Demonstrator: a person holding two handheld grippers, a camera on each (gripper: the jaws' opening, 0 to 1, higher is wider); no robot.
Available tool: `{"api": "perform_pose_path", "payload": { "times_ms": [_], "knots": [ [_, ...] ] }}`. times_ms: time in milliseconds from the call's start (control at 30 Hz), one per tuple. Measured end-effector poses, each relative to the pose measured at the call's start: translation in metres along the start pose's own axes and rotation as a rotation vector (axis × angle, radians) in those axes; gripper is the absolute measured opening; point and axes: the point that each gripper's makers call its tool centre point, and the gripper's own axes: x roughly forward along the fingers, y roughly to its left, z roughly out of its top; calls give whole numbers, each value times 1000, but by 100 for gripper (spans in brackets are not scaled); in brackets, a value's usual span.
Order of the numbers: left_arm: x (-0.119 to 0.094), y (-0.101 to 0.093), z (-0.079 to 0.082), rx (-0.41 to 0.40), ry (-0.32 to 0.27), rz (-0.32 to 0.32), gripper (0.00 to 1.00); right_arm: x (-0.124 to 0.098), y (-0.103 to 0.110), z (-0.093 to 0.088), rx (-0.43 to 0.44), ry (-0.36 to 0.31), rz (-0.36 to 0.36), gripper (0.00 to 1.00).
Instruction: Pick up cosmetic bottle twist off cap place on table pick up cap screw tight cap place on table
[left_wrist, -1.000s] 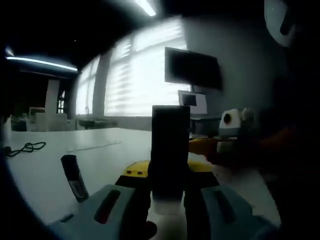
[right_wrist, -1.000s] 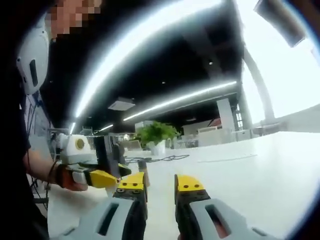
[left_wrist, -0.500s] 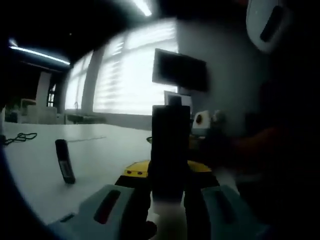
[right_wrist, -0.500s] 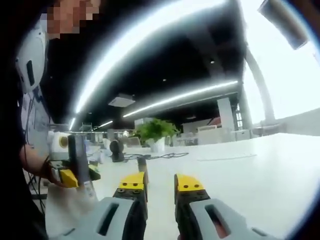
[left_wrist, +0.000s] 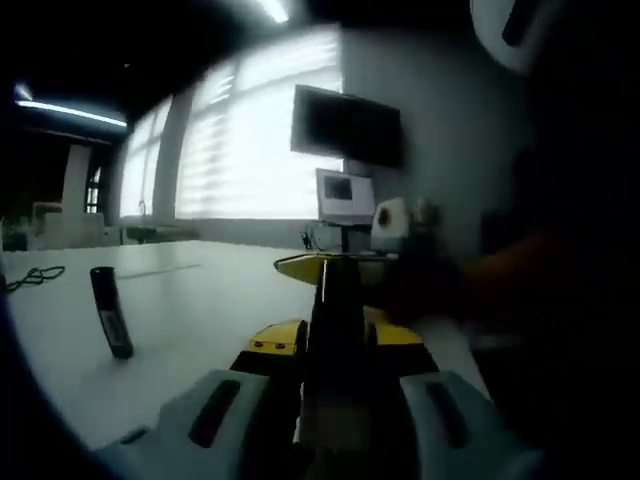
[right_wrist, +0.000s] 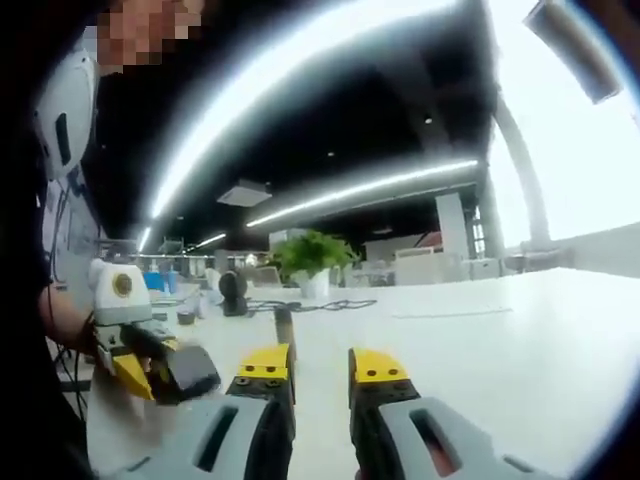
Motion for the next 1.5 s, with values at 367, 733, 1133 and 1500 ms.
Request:
{"api": "perform_pose_path", "payload": {
  "times_ms": [367,733,1133,1500],
  "knots": [
    [-6,11,2,9,-5,58,7,-4,21,3,46,13,88,15],
    [-7,9,2,16,16,80,13,-13,0,9,142,-50,46,15],
    [-19,12,-3,-86,233,152,16,-12,9,8,81,-40,71,15],
    [-12,10,-1,-52,412,109,13,-14,10,11,71,-60,78,15]
  ]
}}
